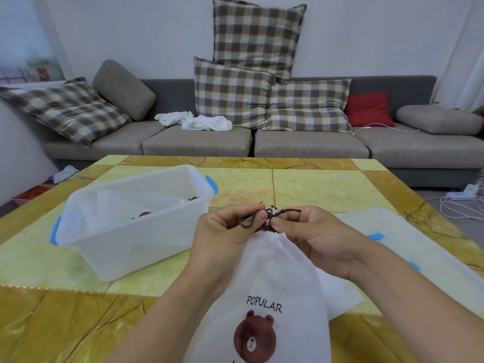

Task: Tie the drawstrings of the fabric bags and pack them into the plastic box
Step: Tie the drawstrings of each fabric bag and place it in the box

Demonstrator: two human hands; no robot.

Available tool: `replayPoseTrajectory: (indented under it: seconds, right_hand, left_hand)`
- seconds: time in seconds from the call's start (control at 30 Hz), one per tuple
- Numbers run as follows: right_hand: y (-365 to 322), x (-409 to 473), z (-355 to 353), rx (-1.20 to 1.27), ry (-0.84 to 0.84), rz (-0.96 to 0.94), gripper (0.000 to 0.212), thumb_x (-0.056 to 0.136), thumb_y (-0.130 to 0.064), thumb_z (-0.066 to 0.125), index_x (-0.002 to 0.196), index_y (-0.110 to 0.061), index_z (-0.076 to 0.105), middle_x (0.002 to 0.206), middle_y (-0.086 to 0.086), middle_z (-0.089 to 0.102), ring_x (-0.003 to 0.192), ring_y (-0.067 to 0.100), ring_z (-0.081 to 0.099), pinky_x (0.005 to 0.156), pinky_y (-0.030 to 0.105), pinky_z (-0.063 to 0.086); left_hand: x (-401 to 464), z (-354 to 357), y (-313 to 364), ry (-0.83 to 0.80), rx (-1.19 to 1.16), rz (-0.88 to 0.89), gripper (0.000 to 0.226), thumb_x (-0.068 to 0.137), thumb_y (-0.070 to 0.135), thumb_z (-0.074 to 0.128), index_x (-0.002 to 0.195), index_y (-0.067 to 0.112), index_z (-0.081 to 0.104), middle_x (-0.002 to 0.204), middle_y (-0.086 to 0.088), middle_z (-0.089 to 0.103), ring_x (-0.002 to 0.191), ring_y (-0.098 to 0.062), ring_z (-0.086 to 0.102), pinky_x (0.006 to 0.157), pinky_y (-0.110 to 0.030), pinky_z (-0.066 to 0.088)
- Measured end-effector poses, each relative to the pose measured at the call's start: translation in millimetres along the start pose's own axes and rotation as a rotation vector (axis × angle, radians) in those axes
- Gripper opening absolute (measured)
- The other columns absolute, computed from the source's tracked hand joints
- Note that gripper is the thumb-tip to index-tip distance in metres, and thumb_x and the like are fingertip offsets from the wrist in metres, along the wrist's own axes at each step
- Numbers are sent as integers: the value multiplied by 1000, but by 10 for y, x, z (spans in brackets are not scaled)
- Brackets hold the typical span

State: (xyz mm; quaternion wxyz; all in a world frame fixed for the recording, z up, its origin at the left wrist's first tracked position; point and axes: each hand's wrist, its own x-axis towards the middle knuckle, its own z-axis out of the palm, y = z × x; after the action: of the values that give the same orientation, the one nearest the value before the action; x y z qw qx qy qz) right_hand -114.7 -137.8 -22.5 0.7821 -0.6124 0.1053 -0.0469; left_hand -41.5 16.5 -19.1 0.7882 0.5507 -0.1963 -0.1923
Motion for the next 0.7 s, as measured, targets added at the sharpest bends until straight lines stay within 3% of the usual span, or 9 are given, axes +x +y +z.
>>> replayPoseTrajectory:
  seconds: [0.13, 0.2, 0.27, 0.3, 0.43, 0.53, 0.6, 0.7]
  right_hand:
    - [61, 24, -32, 153, -64, 47, 16, 71, -20, 76, 80, -7, 76, 79, 12, 71, 64, 19, 68, 59, 26, 59]
    - [59, 48, -75, 160, -108, 58, 37, 63, -27, 90, 88, -3, 76, 82, 13, 71, 67, 19, 69, 60, 27, 59]
    - [48, 54, -102, 105, -146, 79, 65, 60, -32, 96, 108, 4, 71, 95, 15, 71, 78, 22, 69, 69, 30, 60]
    - [45, 52, -112, 78, -160, 89, 68, 65, -33, 93, 116, 6, 68, 102, 16, 70, 86, 24, 68, 74, 31, 60]
    - [40, 32, -134, 173, -158, 131, 41, 94, -28, 64, 121, 2, 63, 111, 16, 64, 97, 26, 63, 85, 35, 53]
    - [19, 37, -77, 367, -222, 198, 24, 100, -33, 55, 94, -10, 63, 102, 9, 63, 95, 24, 63, 91, 36, 50]
    - [0, 55, -25, 473, -220, 210, 27, 99, -33, 55, 78, -15, 56, 91, 7, 61, 88, 24, 64, 86, 35, 53]
    - [-11, 68, -8, 458, -130, 205, 31, 93, -37, 63, 71, -17, 52, 80, 5, 58, 76, 23, 62, 77, 33, 52]
  left_hand:
    - [4, -9, 20, -52, -104, -68, 13, 68, 9, 75, 79, 12, 80, 80, -7, 76, 70, -13, 71, 64, -18, 56]
    - [18, -33, 16, -57, -94, -66, 15, 64, 13, 77, 79, 14, 82, 82, -7, 75, 74, -13, 70, 69, -19, 57]
    - [20, -52, 2, -61, -76, -59, 17, 62, 14, 78, 79, 15, 82, 84, -9, 75, 76, -14, 70, 71, -20, 57]
    - [22, -57, -4, -70, -70, -58, 17, 62, 13, 78, 79, 15, 82, 84, -10, 75, 75, -14, 70, 70, -19, 56]
    - [37, -110, -10, -98, 12, 0, 15, 65, 14, 77, 79, 18, 82, 78, -6, 75, 72, -12, 68, 67, -17, 52]
    - [41, -132, 4, -100, 56, 64, 13, 68, 11, 76, 78, 18, 82, 79, -7, 77, 72, -10, 70, 67, -14, 51]
    - [39, -124, 4, -97, 83, 102, 14, 71, 7, 76, 79, 17, 81, 80, -8, 77, 74, -9, 72, 68, -14, 52]
    - [49, -115, -16, -87, 131, 148, 21, 76, -3, 75, 80, 17, 80, 79, -6, 78, 75, -8, 72, 70, -13, 52]
